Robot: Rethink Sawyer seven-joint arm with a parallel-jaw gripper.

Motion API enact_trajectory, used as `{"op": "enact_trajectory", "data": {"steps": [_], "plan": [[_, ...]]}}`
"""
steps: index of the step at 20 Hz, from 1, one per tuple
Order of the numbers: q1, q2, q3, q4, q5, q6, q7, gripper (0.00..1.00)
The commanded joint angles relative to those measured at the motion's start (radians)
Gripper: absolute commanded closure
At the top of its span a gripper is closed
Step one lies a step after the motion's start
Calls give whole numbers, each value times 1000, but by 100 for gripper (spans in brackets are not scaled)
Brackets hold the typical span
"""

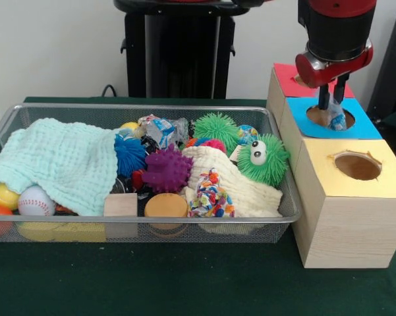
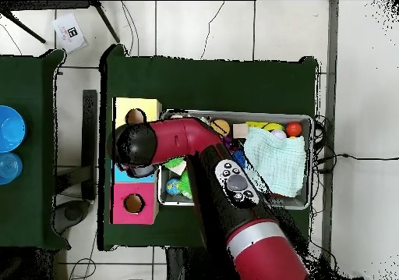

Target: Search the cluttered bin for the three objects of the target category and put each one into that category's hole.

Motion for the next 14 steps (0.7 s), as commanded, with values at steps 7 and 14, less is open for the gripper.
{"op": "enact_trajectory", "data": {"steps": [7,14], "plan": [[20,68,-48,-25,-63,-49,66,100],[23,65,-52,-30,-77,-41,69,100]]}}
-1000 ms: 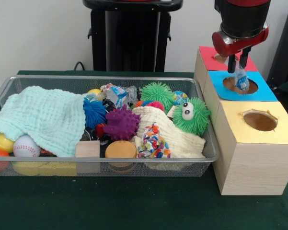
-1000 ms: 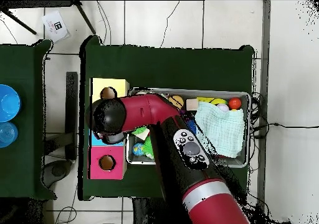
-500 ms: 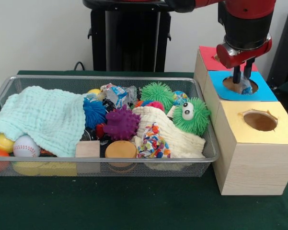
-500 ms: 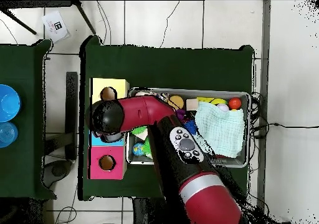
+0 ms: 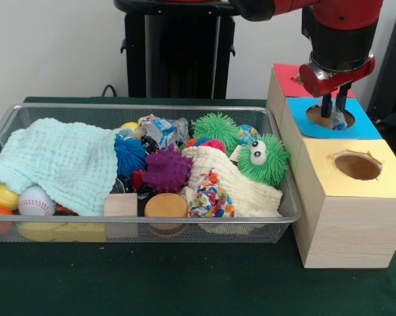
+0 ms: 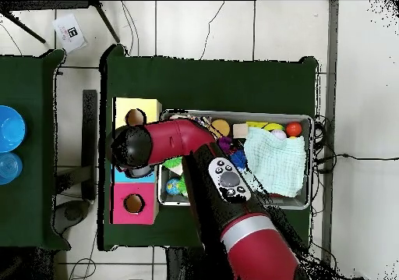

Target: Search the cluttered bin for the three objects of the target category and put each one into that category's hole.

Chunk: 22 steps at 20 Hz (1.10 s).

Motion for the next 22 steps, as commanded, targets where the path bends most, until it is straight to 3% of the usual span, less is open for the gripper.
{"op": "enact_trajectory", "data": {"steps": [1,7,8,22], "plan": [[5,36,-51,-19,-52,-22,69,0],[9,31,-55,-20,-60,-25,67,0],[6,31,-52,-18,-58,-29,67,100],[28,-7,-84,-48,-90,39,62,100]]}}
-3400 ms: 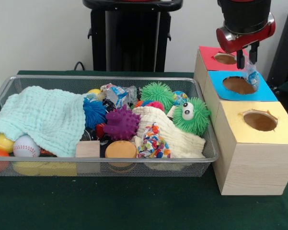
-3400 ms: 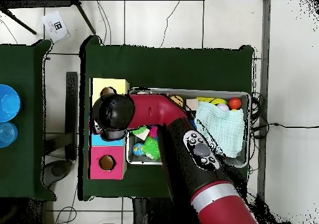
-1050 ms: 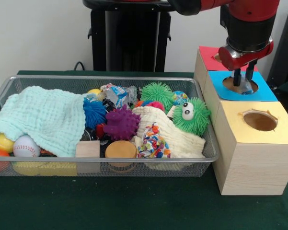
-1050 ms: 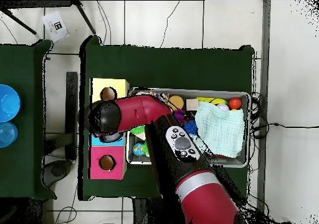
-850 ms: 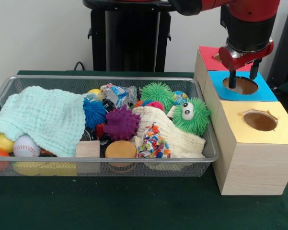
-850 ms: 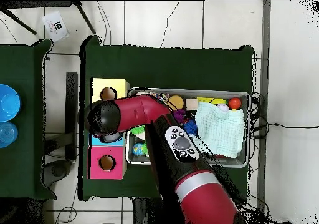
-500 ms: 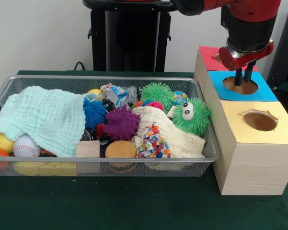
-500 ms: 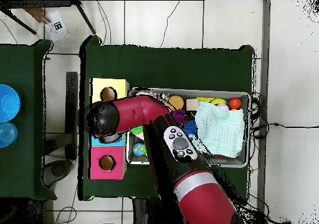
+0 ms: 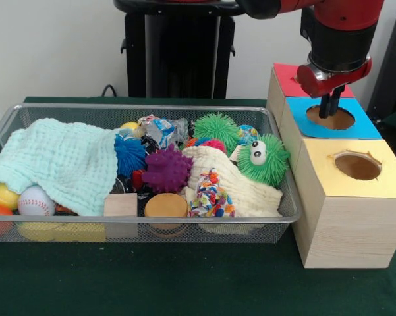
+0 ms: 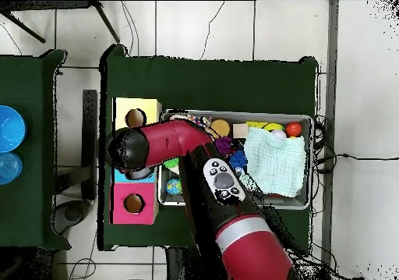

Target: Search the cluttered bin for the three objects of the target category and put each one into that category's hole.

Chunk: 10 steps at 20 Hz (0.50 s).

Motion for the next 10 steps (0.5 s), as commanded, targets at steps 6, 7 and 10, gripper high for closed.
{"op": "enact_trajectory", "data": {"steps": [6,7,10], "plan": [[-4,-35,-64,-35,-52,76,39,100],[-7,-41,-63,-32,-50,79,34,100],[-24,-59,-50,-11,-36,88,10,100]]}}
